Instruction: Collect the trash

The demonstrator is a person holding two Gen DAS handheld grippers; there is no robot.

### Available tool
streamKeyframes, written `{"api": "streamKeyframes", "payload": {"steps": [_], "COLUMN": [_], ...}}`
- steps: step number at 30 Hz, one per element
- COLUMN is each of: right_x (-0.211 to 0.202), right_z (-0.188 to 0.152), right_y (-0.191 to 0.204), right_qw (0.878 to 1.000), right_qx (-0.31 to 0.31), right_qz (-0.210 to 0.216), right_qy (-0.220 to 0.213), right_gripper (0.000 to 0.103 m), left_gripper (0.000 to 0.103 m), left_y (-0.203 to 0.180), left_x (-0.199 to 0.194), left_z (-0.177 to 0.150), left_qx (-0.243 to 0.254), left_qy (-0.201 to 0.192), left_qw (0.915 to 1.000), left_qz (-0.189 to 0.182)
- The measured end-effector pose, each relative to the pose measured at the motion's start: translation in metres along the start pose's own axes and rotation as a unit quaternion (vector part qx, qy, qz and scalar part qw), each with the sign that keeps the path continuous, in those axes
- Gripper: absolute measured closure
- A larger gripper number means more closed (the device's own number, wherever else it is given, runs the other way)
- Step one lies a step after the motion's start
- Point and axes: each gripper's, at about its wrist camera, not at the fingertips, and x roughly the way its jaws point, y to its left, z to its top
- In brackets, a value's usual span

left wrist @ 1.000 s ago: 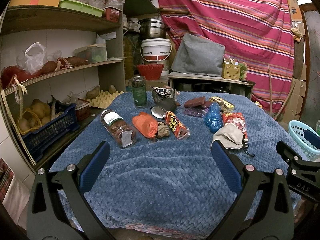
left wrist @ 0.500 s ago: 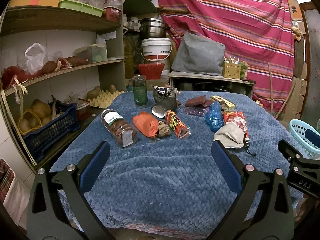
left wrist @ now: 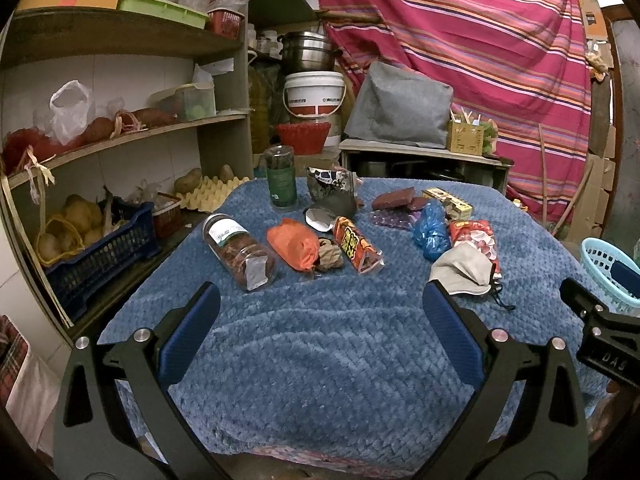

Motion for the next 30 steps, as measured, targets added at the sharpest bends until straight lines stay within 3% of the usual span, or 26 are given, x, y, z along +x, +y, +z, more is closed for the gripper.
{"api": "streamKeyframes", "payload": {"steps": [9,17,21,25,30], "right_x": [0.015,0.047,0.069,0.096,0.133], "right_z": [0.031,0.077,0.095,0.097,0.076], "right_y": [-0.007,-0.009,-0.014,-0.02,-0.029], "right_qw": [1.0,1.0,1.0,1.0,0.999], "right_qx": [-0.005,-0.023,-0.018,-0.008,0.0], "right_qz": [-0.006,-0.017,-0.025,-0.015,0.012], "right_qy": [0.003,-0.002,-0.001,0.012,0.048], "right_gripper": [0.004,0.004,0.004,0.004,0.004], "left_gripper": [0.005,0.005,0.005,0.005,0.005], "left_y": [-0.001,-0.005,-0.006,-0.01,-0.008], "left_x": [0.014,0.038,0.057,0.078,0.11], "left_z": [0.012,0.058,0.084,0.095,0.086], "left_qx": [-0.008,0.006,-0.004,0.0,0.003], "left_qy": [0.005,-0.018,-0.018,-0.02,0.006], "left_qw": [0.9998,0.9991,0.9994,0.9993,0.9992], "left_qz": [0.019,0.038,0.028,0.032,0.039]}}
